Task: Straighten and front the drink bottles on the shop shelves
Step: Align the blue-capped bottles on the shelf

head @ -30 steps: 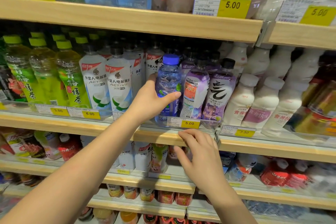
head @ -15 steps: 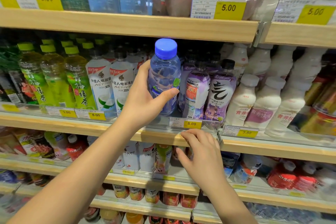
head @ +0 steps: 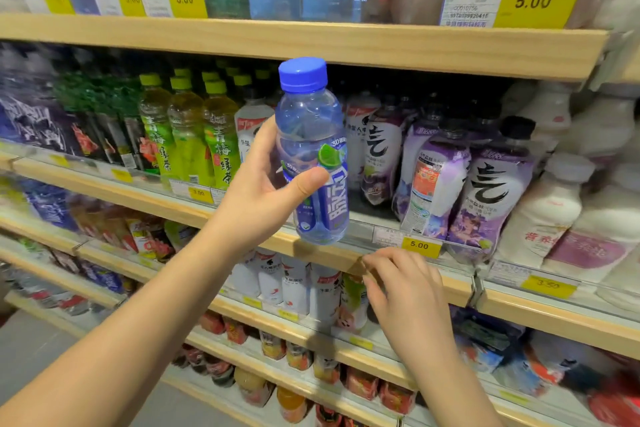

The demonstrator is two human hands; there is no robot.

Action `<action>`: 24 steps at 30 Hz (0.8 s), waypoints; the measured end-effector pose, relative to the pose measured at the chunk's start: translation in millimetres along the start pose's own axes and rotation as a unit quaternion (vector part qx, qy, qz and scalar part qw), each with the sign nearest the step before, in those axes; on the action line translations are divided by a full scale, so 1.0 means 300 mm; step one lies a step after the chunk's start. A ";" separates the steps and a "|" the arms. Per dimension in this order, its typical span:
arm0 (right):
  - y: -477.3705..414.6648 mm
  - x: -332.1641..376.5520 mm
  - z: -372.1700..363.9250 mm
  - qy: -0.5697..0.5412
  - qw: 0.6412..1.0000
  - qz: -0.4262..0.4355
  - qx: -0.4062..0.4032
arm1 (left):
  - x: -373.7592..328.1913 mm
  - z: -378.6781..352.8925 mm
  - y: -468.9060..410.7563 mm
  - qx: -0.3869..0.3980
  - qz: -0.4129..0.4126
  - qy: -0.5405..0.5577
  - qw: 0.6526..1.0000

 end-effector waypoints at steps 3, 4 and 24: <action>-0.022 0.036 -0.027 -0.011 1.000 0.015 0.002 | -0.010 0.056 0.029 -0.012 0.025 0.011 1.000; -0.029 0.049 -0.035 -0.014 1.000 0.018 0.003 | -0.013 0.078 0.038 -0.014 0.029 0.009 0.999; -0.193 0.543 -0.331 0.107 0.994 0.004 0.039 | -0.007 0.839 0.113 0.005 0.004 -0.022 1.000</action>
Point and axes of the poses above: each hand's wrist, its own y-axis away from the middle knuckle, its own z-axis out of the back of the hand, x = y × z, the point moved 7 cm from there along -y, towards the middle knuckle, and after that the axes turned 4 degrees about -x, right-handed, at the moved point
